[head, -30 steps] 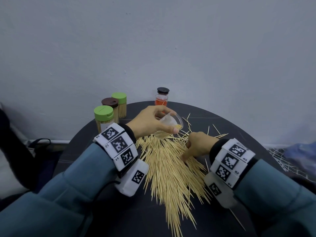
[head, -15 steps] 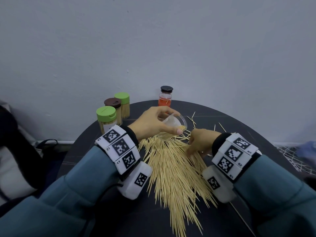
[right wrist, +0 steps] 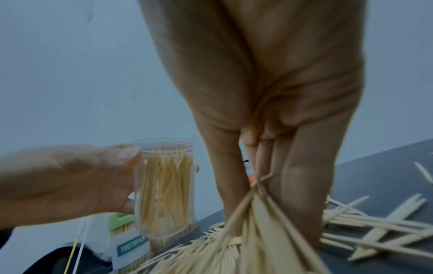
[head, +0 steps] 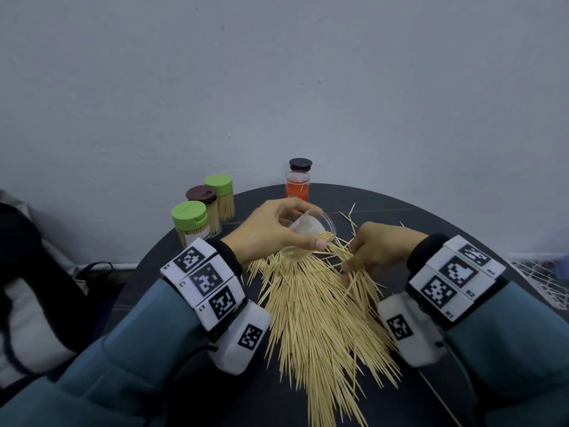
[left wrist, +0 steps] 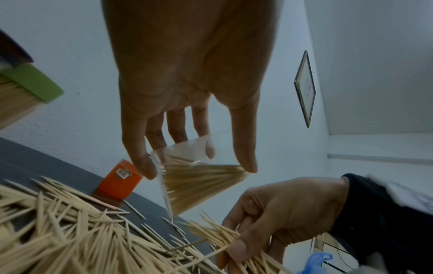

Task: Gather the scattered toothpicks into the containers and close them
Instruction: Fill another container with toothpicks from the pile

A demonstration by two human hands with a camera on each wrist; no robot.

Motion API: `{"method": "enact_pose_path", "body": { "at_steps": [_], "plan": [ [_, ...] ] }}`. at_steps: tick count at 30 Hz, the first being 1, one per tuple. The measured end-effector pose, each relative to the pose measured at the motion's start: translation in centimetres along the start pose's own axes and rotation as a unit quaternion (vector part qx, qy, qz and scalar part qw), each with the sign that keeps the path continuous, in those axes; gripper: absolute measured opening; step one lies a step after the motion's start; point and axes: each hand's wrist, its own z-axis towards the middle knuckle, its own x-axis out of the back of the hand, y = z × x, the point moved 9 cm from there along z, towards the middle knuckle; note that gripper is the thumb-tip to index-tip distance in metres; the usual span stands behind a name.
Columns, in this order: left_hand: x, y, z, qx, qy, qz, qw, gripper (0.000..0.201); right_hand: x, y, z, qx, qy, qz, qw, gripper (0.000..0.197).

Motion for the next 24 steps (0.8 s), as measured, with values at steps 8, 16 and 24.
{"method": "enact_pose_path", "body": {
  "at_steps": [8, 16, 24],
  "plan": [
    [0.1, -0.2, -0.2, 0.001, 0.004, -0.009, 1.000, 0.062, 1.0, -0.6, -0.5, 0.053, 0.010, 0.122, 0.991, 0.018],
    [1.3, -0.8, -0.2, 0.025, 0.055, -0.042, 0.997, 0.046, 5.2, -1.5, -2.1, 0.138, 0.121, 0.401, 0.898, 0.009],
    [-0.1, -1.0, -0.3, 0.036, 0.006, -0.018, 0.999, 0.050, 8.4, -3.4, -4.9, 0.244, 0.252, 0.466, 0.812, 0.005]
  ]
}}
